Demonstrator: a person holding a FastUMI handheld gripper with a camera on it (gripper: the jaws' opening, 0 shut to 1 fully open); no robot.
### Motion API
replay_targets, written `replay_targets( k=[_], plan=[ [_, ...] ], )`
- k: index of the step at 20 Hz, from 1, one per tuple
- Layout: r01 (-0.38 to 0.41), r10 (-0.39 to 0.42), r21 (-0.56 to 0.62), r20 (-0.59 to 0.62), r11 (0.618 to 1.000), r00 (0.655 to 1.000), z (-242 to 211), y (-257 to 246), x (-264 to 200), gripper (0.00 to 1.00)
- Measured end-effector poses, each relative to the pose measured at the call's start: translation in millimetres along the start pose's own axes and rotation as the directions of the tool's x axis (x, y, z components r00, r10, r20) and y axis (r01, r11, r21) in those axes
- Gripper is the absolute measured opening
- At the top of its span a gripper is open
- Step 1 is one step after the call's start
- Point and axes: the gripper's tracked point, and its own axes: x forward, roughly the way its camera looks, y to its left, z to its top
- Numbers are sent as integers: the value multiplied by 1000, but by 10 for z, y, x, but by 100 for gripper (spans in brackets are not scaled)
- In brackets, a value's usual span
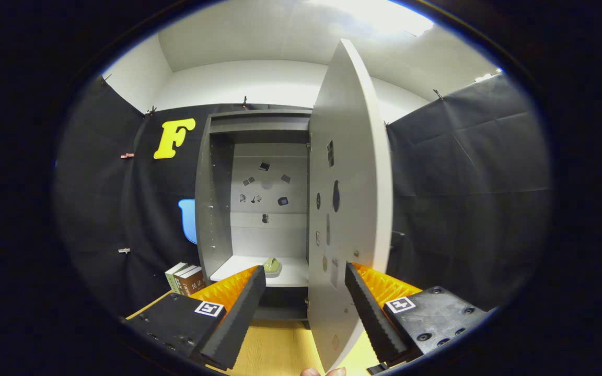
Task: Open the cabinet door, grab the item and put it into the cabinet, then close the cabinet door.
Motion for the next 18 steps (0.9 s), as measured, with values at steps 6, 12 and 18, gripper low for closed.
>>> replay_targets(
  k=[6, 12, 18],
  plan=[
    [70, -69, 19, -29, 997, 997, -62, -516, -339, 98],
    [251, -252, -31, -29, 968, 967, -137, -1352, -308, 97],
    [279, -280, -23, -51, 960, 959, -311, -1577, 56, 98]
  ],
)
